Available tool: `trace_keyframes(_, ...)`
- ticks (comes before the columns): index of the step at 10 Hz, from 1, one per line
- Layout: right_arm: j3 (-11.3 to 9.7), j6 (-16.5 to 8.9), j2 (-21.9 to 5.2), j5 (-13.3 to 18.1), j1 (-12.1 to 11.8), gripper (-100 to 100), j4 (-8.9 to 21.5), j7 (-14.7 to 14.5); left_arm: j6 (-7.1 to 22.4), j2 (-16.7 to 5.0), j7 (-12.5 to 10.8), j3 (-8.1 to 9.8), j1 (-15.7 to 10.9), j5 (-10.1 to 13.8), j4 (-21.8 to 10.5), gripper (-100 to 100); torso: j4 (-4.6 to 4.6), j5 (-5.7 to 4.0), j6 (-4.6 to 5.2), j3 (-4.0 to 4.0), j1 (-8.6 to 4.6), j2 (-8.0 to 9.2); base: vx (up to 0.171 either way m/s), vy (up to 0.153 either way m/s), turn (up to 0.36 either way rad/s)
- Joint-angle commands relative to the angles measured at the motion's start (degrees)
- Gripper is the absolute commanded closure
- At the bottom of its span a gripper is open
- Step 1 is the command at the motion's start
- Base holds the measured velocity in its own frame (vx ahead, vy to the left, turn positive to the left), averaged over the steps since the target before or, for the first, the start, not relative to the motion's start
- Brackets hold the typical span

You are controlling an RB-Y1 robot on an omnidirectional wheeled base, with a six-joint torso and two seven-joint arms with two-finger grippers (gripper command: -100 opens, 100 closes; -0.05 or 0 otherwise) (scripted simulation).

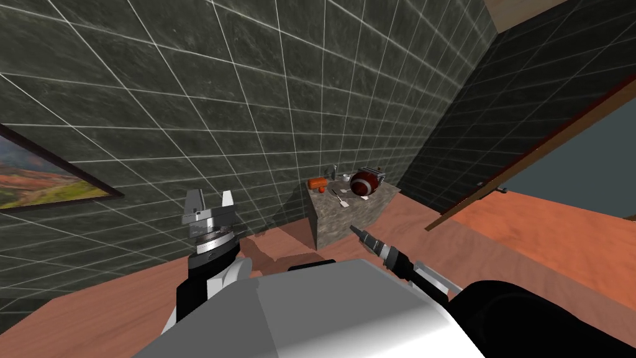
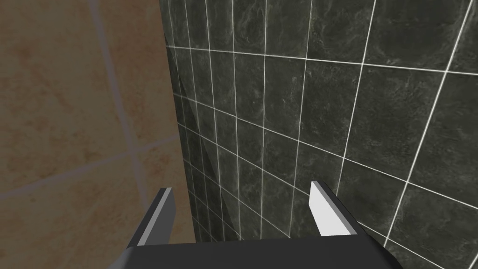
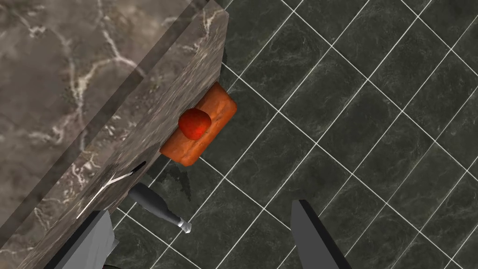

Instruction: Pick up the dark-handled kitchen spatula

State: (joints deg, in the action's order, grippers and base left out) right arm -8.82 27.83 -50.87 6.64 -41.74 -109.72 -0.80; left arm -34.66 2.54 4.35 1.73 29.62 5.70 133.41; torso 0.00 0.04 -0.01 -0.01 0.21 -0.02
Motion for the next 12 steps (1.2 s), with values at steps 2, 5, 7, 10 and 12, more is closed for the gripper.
trace_keyframes(2, -0.70, -0.53, -4.48, -0.23, -2.05, -100, 2.52, 0.73, 0.00, 0.00, 0.00, 0.00, 0.01, 0.00, 0.00, 0, 0.00, 0.01, 0.03, -0.01, -0.04, -0.01, 0.013, 0.063, 0.110)
trace_keyframes(5, -1.28, -0.93, -10.13, -0.34, -3.30, -100, 4.30, 1.17, 0.00, 0.00, 0.00, 0.00, 0.00, 0.00, 0.00, 0, -0.02, 0.00, 0.01, -0.04, -0.03, -0.08, 0.024, 0.054, 0.095)
trace_keyframes(7, -1.84, -1.35, -13.59, -0.46, -4.56, -100, 6.07, 1.63, 0.00, 0.00, 0.00, 0.00, 0.00, 0.00, 0.00, 0, -0.02, 0.01, 0.01, -0.04, 0.01, -0.07, 0.024, 0.068, 0.102)
trace_keyframes(10, -2.89, -2.24, -18.94, -0.74, -7.01, -100, 9.54, 2.59, 0.00, 0.00, 0.00, 0.01, 0.01, 0.00, 0.00, 0, -0.02, 0.01, 0.03, -0.06, -0.04, -0.10, 0.035, 0.059, 0.109)
trace_keyframes(12, -3.36, -2.70, -22.07, -0.89, -8.17, -100, 11.21, 3.08, 0.00, 0.00, 0.00, 0.01, 0.01, 0.00, 0.00, 0, -0.02, 0.00, 0.04, -0.05, -0.05, -0.08, 0.036, 0.065, 0.095)
